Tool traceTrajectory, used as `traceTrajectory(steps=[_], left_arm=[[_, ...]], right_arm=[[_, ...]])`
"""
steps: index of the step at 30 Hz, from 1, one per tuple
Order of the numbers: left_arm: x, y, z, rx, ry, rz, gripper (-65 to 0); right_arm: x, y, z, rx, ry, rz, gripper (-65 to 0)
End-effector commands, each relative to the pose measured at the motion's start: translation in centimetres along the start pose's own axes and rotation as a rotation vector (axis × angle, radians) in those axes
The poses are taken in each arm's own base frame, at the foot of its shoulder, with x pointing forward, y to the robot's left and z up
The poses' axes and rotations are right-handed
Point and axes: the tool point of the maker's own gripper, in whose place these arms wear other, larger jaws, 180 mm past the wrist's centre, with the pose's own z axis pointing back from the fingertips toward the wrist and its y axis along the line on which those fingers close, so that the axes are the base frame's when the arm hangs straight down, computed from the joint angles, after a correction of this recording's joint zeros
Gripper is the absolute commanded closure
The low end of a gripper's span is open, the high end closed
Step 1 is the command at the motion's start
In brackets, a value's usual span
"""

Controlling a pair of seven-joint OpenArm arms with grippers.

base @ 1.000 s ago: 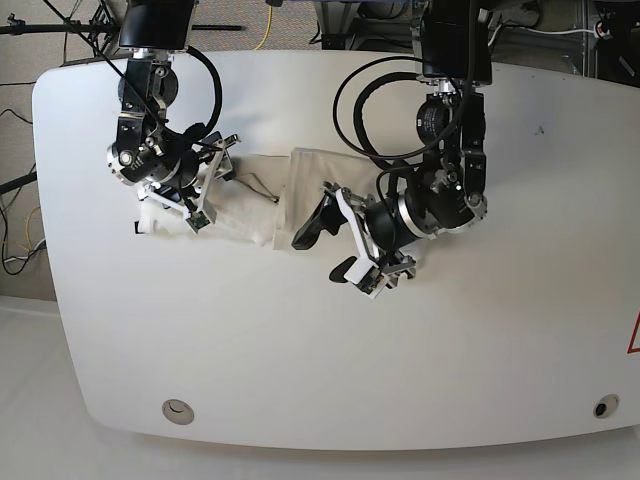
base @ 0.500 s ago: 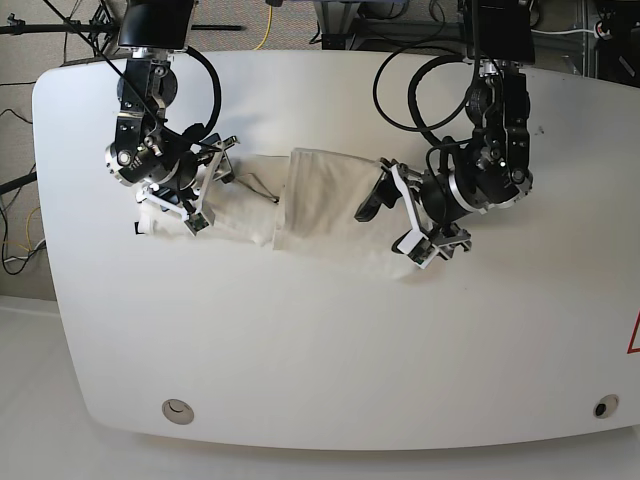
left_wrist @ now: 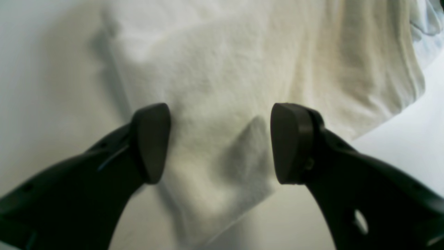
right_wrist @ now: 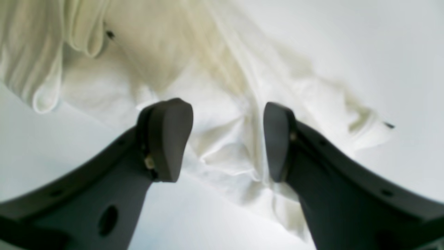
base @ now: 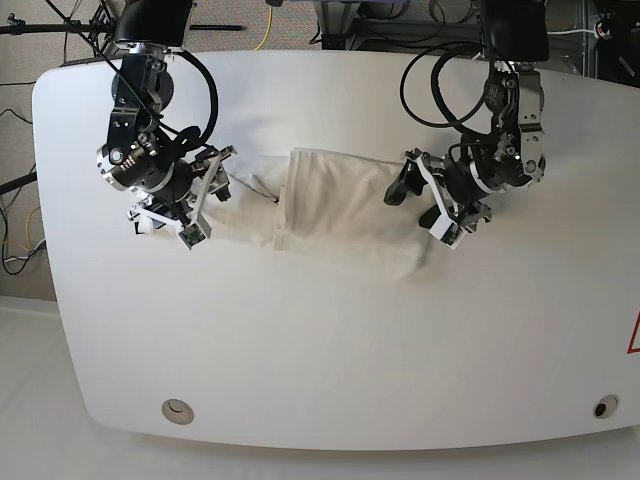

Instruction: Fold the T-shirt properly

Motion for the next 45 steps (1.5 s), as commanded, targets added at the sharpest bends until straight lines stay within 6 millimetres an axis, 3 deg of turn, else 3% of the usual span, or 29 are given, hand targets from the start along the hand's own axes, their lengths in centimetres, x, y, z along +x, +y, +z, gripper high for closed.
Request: traceTrajectory(steps=[1,6,11,18,29,45], left_arm=[[-0.2,0.6,-0.4,-0.008,-0.026,0.034,-41.0],[-1.6,0.8,-1.2,-0.016,-0.021,0.09,-40.9],[-1.8,0.9,-1.2,-0.016,-0.023,0.098,-40.9],[-1.8,0.9,-1.2,-0.015,-0.023,0.096,-40.9],[-2.1,0.9,-1.1,-0.015,-0.013,0.096,-40.9],[-2.2,0.8,-1.1,-0.016,-0.012,0.097,-40.9]], right_arm=[[1.5,-1.9,1.5,-0.055,-0.067,-0.016,-34.1],[0.3,-5.1,3.0,-0.142,-0.097,-0.146,-34.3],[-1.7,-9.1,4.8,-0.25,-0.137,-0.344,-34.4],[-5.0,-11.5,5.1,-0.286,-0.141,-0.512,-34.4],[-8.7,-11.0,2.7,-0.233,-0.106,-0.704,-34.4],[-10.2,-9.7,-0.5,-0.125,-0.074,-0.833,-34.4]])
